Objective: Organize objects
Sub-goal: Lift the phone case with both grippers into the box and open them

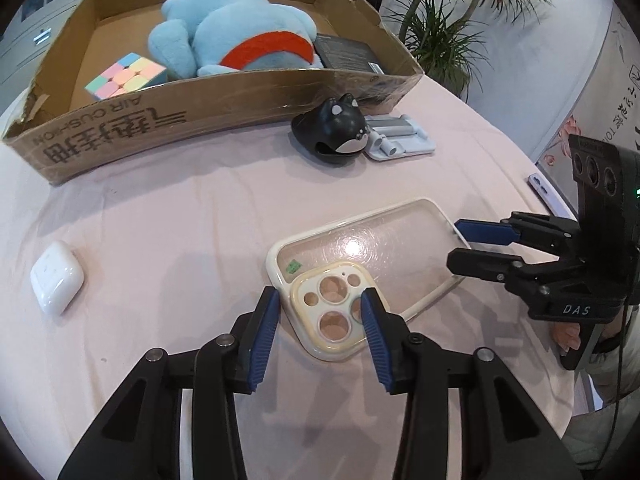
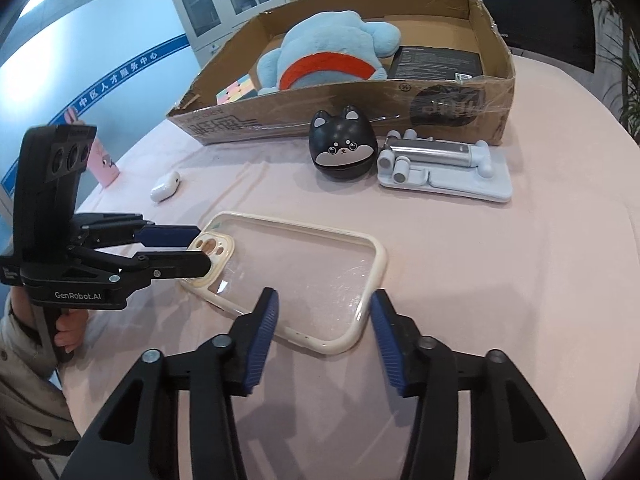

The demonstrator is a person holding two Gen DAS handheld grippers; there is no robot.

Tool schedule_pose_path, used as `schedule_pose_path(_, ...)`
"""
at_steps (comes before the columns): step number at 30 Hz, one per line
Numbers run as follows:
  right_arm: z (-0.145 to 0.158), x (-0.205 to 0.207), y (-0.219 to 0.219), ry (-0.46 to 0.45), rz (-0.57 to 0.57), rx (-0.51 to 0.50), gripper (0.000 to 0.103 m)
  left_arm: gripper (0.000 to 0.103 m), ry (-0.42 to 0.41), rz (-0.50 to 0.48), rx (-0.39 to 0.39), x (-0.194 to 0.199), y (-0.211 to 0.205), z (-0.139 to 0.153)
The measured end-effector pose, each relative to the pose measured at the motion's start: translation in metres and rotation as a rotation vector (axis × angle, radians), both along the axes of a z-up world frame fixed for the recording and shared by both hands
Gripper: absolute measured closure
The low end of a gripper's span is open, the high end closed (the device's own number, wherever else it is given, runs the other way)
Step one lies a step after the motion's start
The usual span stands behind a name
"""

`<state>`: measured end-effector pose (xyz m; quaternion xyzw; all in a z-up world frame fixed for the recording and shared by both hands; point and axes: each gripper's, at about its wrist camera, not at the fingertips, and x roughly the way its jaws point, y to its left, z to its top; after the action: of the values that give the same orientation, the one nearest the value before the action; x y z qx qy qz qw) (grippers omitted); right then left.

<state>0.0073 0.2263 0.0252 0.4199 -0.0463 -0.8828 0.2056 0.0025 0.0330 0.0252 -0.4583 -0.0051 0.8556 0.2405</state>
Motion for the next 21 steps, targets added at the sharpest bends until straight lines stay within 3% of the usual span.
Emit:
schedule_pose_path(4,0.01,0.007,-0.001,0.045,0.03,-0.057,0.068,0.064,0.033,0.039,0.021,0.005,-0.012,0.009)
schedule_pose_path(10,0.022,0.007,-0.013,0.077,0.056,-0.064,0.071,0.064,0.124,0.076,0.013,0.015,-0.023,0.027)
schedule_pose_path(16,0.027,0.002,-0.016,0.067,0.068,-0.133,0.092,0.064,0.187,0.109,0.047,0.022,-0.044,0.041)
schedule_pose_path(21,0.021,-0.002,-0.019,0.026,0.091,-0.146,0.094,0.064,0.152,0.091,0.078,0.025,-0.054,0.035)
